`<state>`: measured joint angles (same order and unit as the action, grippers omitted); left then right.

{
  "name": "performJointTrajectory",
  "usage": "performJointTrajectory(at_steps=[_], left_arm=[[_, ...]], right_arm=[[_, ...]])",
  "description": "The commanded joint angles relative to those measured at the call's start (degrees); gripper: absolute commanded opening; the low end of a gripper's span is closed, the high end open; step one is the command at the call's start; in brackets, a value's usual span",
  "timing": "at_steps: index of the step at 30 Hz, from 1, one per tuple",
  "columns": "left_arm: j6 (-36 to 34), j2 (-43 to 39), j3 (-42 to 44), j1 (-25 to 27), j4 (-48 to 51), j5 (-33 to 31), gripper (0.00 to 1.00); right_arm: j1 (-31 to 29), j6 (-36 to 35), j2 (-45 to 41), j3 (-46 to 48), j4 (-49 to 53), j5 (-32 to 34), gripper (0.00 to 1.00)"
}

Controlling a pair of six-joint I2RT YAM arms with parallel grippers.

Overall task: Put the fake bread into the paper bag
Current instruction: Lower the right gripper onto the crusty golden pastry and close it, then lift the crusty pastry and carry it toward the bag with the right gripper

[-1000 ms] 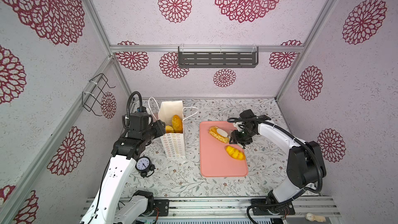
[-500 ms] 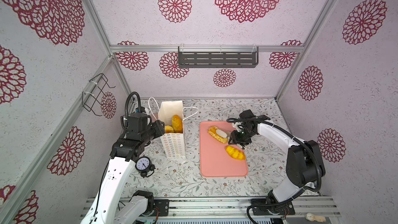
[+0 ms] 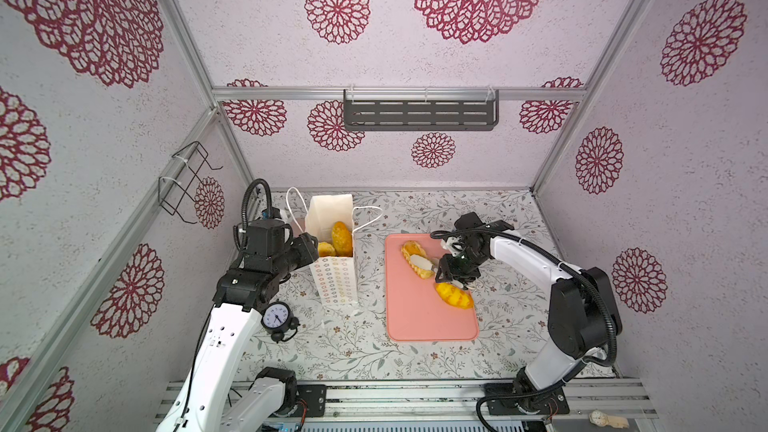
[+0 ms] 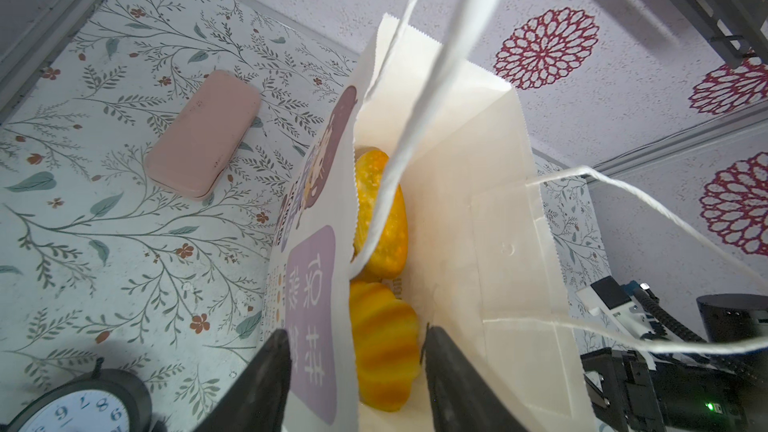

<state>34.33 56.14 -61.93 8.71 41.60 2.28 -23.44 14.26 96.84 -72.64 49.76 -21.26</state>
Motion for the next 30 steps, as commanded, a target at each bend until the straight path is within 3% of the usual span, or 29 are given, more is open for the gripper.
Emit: performJointTrajectory(at_steps=[1, 14, 22, 30], left_arm=[[0.13, -0.68, 0.54, -0.5, -1.23, 0.16, 0.55], [-0.01, -0.42, -0.07, -0.89, -1.09, 0.38, 0.56], [0.23, 0.2, -0.6, -1.01, -0.84, 0.14, 0.56], [0.45, 0.37, -1.26, -1.02, -0.24, -0.21, 0.48]], right_arm=[[-0.13, -1.87, 0.82, -2.14, 1.33, 0.23, 0.52], [-0.12, -0.92, -2.0, -5.31, 2.69, 0.1, 0.33], [-0.15, 1.04, -7.93, -8.8, 4.51, -0.36, 0.3], [-1.42, 4.78, -13.79, -21.9, 3.54, -2.16, 0.3]])
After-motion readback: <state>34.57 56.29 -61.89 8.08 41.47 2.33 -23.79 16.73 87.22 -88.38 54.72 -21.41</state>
